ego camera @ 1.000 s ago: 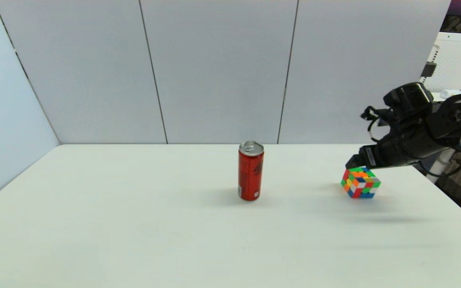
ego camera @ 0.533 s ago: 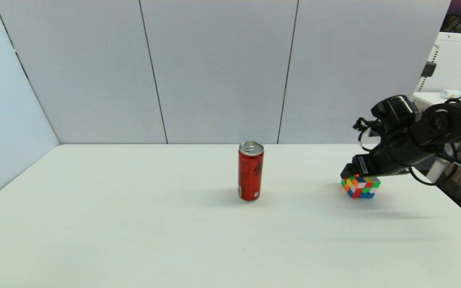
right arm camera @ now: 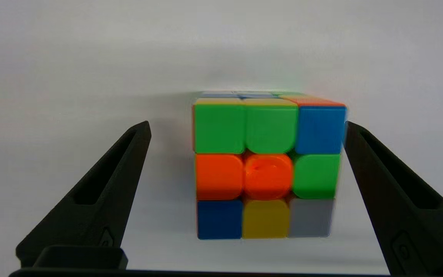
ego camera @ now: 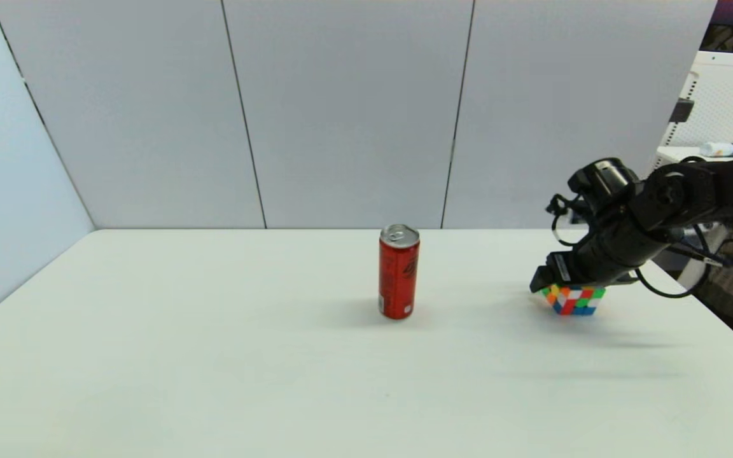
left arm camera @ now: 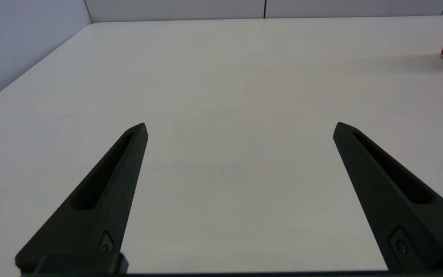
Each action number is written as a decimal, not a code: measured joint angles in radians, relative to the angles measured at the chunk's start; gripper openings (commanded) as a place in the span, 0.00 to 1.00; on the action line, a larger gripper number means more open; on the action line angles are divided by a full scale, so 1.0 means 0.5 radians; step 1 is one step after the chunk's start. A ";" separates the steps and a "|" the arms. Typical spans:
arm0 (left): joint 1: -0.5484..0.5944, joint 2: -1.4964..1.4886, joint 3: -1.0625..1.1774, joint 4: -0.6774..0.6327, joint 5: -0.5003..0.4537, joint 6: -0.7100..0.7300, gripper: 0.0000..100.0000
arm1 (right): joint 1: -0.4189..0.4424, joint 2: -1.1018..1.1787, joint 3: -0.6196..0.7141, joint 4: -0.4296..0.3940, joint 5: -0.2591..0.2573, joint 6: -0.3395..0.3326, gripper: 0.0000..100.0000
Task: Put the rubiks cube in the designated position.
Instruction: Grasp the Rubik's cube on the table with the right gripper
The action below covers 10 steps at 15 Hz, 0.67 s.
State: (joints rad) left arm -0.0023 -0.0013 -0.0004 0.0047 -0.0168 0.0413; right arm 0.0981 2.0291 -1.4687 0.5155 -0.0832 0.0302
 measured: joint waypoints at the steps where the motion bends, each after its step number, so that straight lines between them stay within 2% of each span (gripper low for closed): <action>1: 0.000 0.000 0.000 0.000 0.001 0.000 1.00 | 0.000 0.016 -0.009 0.000 -0.003 0.002 1.00; 10: 0.000 0.000 0.000 0.000 0.000 0.000 1.00 | -0.016 0.092 -0.021 -0.003 -0.017 0.023 1.00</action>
State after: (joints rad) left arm -0.0023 -0.0013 -0.0004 0.0047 -0.0168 0.0413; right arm 0.0902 2.0753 -1.4791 0.5138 -0.0919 0.0417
